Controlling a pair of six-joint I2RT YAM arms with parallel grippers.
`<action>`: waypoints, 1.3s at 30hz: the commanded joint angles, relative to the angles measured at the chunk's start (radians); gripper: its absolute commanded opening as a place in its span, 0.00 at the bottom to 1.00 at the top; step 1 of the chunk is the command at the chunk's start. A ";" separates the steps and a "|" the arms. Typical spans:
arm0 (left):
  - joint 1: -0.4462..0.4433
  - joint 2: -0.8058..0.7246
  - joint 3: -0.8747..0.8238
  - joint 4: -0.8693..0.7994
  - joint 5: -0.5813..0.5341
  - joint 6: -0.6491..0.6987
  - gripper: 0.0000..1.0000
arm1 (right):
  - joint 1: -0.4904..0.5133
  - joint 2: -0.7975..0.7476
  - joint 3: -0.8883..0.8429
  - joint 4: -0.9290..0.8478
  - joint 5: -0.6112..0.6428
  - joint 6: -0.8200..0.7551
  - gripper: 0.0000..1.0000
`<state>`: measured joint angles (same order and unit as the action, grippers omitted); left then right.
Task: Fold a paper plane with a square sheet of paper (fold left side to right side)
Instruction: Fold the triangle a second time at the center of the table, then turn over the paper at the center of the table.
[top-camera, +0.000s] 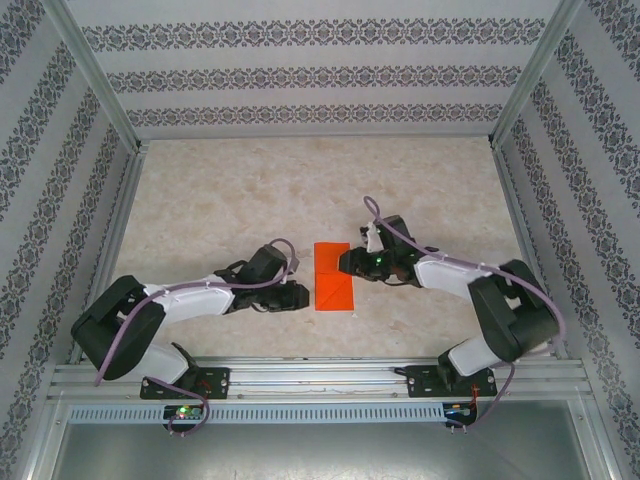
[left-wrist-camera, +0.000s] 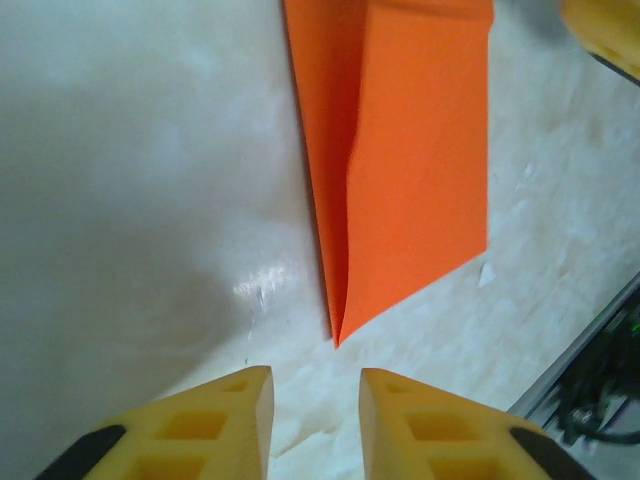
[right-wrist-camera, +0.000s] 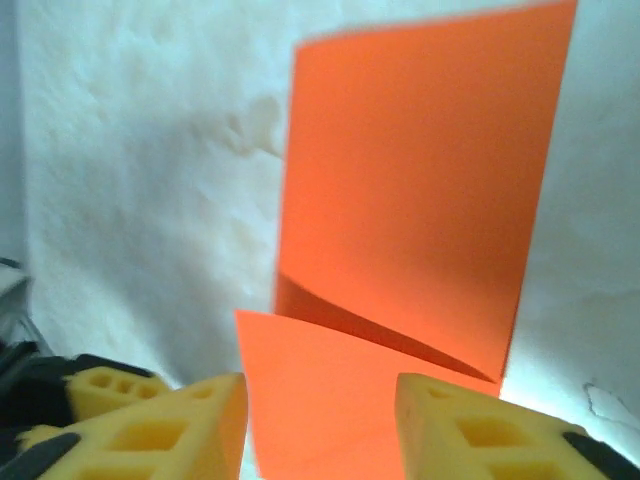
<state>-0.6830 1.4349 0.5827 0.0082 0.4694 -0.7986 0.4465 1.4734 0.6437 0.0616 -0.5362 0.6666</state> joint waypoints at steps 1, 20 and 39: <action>0.049 0.000 0.014 0.078 0.021 -0.006 0.34 | -0.023 -0.088 -0.047 -0.026 0.071 -0.026 0.56; 0.076 0.314 0.206 0.202 0.152 0.063 0.22 | -0.048 -0.321 -0.245 -0.019 0.056 -0.012 0.74; 0.076 0.136 0.051 0.329 0.045 0.012 0.00 | 0.085 -0.088 -0.210 0.351 0.000 0.145 0.59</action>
<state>-0.6147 1.5890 0.6491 0.2798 0.5396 -0.7685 0.5114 1.3460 0.4038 0.3061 -0.5323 0.7788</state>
